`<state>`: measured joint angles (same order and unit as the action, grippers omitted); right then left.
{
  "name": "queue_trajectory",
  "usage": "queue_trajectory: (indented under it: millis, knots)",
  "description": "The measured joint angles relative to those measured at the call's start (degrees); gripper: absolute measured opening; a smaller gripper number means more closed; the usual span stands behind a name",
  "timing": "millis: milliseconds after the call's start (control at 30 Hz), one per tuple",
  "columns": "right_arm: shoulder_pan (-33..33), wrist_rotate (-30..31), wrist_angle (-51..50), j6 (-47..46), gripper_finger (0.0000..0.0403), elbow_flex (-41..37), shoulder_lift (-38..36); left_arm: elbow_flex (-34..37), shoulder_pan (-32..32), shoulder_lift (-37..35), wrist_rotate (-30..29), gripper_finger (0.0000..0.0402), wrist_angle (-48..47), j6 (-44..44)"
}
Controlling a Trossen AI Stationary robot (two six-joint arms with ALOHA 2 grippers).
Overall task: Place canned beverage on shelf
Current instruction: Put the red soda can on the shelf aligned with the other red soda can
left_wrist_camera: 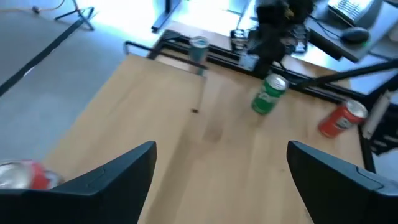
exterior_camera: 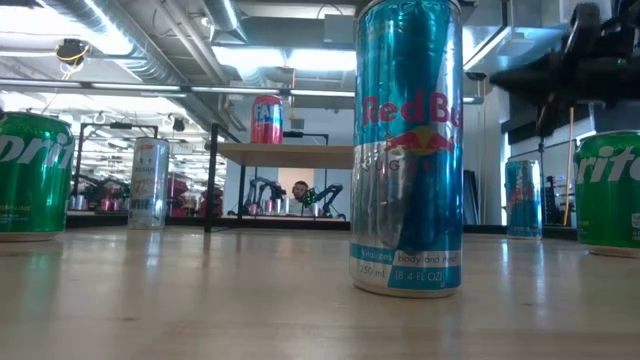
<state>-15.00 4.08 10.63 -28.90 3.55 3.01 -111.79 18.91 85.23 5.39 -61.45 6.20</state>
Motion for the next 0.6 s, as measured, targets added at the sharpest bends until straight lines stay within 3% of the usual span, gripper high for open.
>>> queue_trajectory:
  millis: [267, 433, 600]
  knots:
    - [0.01, -3.42, -4.17, 4.78, 0.001, 14.55, 14.19, 5.3, -14.77, -0.3, -10.46, 0.0347, 1.45, 2.6]
    - [0.97, -11.11, -13.0, 4.7, 0.001, 28.15, 27.42, 15.73, -22.21, -4.11, -12.52, 0.0347, 4.45, 6.58]
    - [9.14, -9.64, -23.73, 5.88, 0.001, 42.23, 39.31, 28.94, -29.09, -10.45, -15.24, 0.0347, 13.75, 12.86]
